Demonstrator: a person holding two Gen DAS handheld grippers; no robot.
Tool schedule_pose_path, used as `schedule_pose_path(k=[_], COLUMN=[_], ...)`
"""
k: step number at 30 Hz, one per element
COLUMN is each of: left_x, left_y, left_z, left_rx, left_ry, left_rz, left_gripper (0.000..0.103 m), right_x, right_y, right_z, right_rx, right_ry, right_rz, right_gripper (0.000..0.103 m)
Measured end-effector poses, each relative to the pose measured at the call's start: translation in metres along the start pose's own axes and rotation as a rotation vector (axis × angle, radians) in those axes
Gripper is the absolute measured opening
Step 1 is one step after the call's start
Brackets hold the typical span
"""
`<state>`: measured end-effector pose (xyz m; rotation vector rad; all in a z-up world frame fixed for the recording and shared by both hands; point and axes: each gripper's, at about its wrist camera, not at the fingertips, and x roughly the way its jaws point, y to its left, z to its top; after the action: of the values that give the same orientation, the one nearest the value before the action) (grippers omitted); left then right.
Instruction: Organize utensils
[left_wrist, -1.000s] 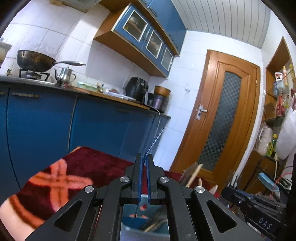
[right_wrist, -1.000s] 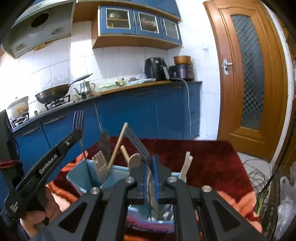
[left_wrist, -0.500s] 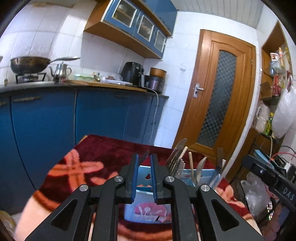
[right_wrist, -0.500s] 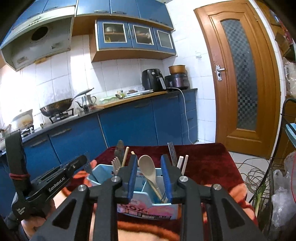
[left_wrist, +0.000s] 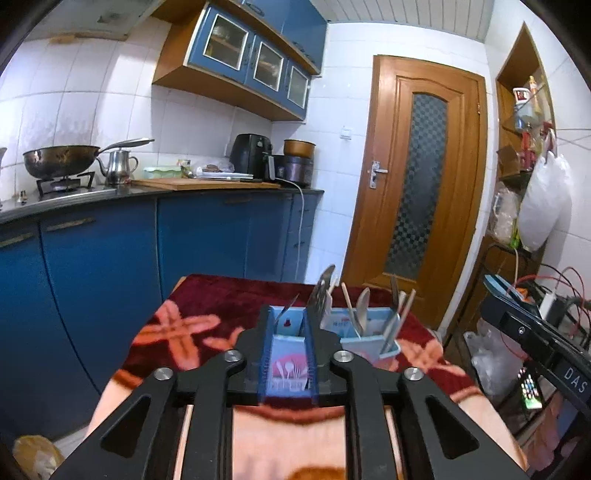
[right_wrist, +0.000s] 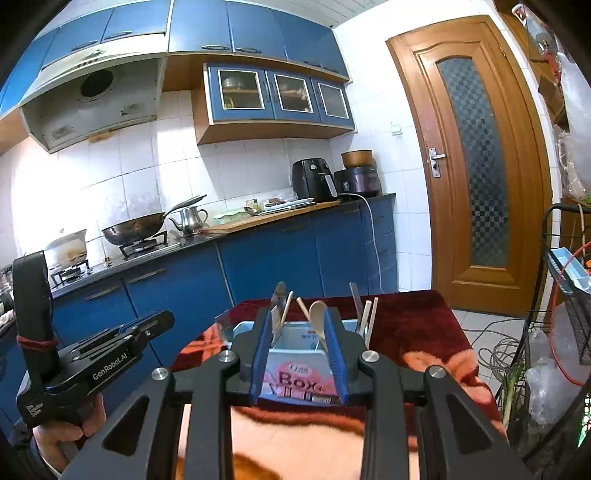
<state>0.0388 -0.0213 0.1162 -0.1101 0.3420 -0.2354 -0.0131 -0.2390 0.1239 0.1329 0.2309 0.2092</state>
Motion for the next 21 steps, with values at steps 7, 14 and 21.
schedule_pose_path(k=[7,14,21], left_x=[-0.028,-0.043,-0.041], left_y=[0.009,0.021,0.025], left_z=[-0.023,-0.049,-0.078], left_rx=[0.001,0.023,0.042], left_ry=[0.014,0.020,0.020], left_rz=[0.025,0.110,0.146], left_gripper=[0.053,0.075,0.080], right_x=[-0.024,-0.035,-0.038], right_y=[0.014,0.019,0.022], right_z=[-0.032,-0.063,-0.096], right_rx=[-0.019,-0.018,-0.056], right_ry=[0.012,0.026,-0.009], right_rz=[-0.021,-0.043,-0.079], right_gripper=[0.054,0.078,0.102])
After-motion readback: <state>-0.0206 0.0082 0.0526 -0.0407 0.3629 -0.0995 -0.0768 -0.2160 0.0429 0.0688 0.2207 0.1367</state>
